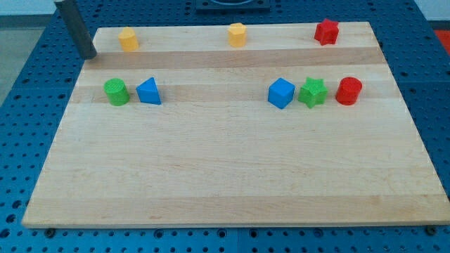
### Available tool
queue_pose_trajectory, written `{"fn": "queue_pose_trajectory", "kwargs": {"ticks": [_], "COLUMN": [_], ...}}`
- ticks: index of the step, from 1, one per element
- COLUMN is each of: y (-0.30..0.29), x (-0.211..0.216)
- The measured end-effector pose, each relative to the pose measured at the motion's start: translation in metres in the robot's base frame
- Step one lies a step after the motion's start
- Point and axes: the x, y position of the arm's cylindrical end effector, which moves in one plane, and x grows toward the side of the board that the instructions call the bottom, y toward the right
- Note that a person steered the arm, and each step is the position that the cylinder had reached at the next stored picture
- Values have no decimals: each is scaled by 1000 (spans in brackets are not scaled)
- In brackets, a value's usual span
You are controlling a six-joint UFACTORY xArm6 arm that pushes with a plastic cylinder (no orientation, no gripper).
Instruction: Push the yellow heart to the top of the blue triangle
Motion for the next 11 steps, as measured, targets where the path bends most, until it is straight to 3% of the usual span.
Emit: {"fn": "queue_pose_trajectory", "kwargs": {"ticks": [3,11], "y": [15,176], "x": [-53,-29]}}
